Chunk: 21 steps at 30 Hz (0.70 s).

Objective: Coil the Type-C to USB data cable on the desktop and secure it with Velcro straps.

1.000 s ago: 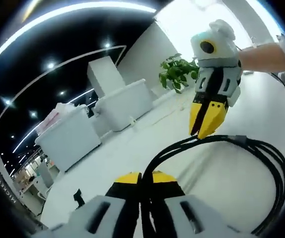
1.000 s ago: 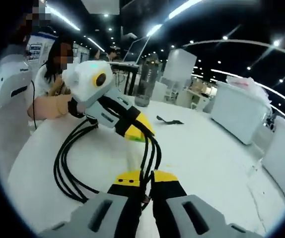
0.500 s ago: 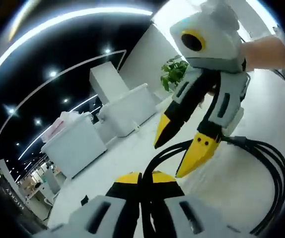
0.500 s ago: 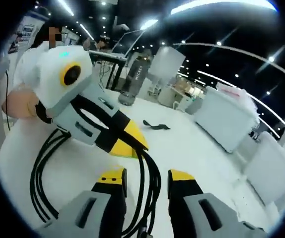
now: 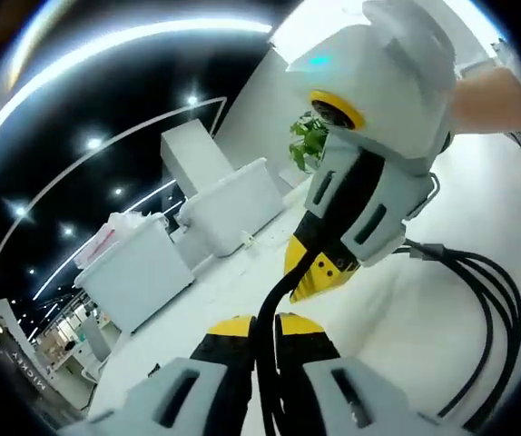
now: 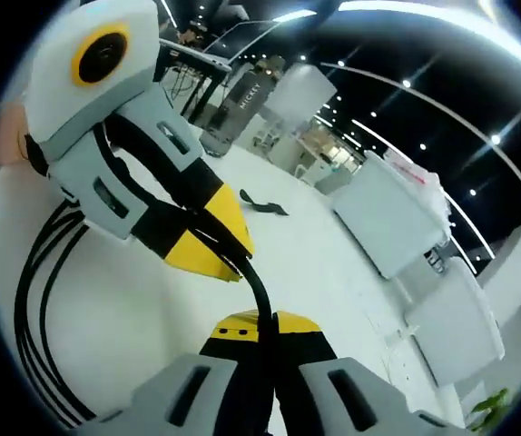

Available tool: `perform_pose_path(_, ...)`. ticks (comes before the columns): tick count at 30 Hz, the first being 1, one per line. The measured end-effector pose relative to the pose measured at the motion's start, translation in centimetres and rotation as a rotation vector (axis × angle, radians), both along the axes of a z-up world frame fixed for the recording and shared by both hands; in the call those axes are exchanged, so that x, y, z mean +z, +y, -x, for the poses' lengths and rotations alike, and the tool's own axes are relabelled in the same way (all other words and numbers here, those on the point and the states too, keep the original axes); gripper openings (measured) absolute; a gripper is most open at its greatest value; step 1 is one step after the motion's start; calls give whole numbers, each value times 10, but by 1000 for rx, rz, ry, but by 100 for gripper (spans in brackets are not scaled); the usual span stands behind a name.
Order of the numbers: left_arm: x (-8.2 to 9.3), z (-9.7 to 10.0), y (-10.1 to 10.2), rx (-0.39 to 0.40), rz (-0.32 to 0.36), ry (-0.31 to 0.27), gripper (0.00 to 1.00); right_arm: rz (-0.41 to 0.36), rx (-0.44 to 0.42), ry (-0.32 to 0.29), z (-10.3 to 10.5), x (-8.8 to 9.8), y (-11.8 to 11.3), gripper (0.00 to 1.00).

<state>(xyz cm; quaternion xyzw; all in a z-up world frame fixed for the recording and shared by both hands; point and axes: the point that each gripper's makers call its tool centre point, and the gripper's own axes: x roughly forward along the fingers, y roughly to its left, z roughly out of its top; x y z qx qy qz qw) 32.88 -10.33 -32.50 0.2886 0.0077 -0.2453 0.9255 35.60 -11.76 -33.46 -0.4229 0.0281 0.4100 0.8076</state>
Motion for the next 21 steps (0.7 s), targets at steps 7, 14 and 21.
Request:
perform_pose_path(7,-4,-5,10,25,197,111,24,-12,-58,-108,-3,14,-9,3)
perform_pose_path(14,-7,-6,12,35,207,126,20,-219,-130,-129,0,38,-20,3)
perform_pose_path(21,6,-7,24,75,200,80,5,-261,-114,-95,9,40,-16,3)
